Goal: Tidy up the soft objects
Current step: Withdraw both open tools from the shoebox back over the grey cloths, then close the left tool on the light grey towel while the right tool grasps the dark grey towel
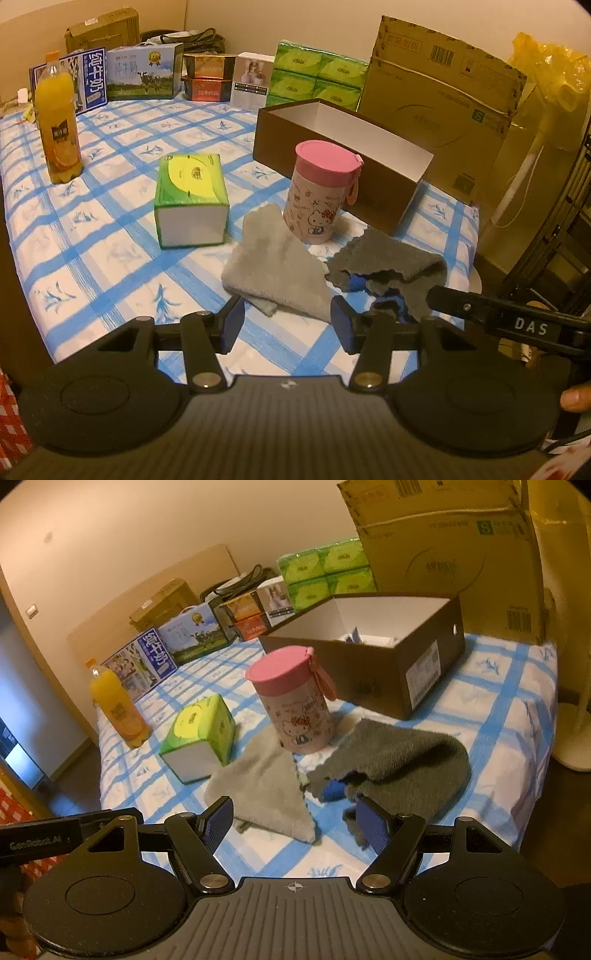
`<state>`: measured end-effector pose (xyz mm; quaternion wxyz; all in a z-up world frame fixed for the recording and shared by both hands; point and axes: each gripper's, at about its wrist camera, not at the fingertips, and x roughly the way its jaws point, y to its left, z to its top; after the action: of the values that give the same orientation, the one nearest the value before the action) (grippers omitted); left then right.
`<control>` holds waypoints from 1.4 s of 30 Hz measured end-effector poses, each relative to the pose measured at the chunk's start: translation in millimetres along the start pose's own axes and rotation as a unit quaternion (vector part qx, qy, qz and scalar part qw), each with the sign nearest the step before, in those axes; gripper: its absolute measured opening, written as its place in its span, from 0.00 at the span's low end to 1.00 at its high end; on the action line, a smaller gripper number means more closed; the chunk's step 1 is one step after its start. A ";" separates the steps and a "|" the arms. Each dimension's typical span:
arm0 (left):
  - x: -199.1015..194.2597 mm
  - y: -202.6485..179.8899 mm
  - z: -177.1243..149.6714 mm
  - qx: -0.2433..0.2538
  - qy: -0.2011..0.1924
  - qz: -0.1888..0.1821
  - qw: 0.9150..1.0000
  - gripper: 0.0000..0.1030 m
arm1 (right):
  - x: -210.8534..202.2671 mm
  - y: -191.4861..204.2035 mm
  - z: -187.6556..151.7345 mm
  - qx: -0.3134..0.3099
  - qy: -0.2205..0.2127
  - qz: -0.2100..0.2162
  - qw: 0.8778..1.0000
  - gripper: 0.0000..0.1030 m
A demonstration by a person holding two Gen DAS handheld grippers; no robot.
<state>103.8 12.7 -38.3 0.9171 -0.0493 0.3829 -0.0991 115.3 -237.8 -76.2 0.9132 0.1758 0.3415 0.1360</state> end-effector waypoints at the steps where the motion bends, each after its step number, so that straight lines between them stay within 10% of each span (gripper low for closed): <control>1: 0.7 0.0 -2.5 0.000 -0.001 0.001 1.000 0.47 | 1.0 -0.7 -2.4 0.001 0.000 0.000 1.000 0.71; 42: 180.1 37.0 15.6 -0.022 0.027 0.039 0.999 0.57 | 72.5 -85.5 16.1 0.047 -0.029 -0.083 0.995 0.71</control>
<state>244.0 9.5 -158.3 0.9081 -0.0522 0.4116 -0.0564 190.0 -291.9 -142.0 0.9218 0.1933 0.3339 0.0383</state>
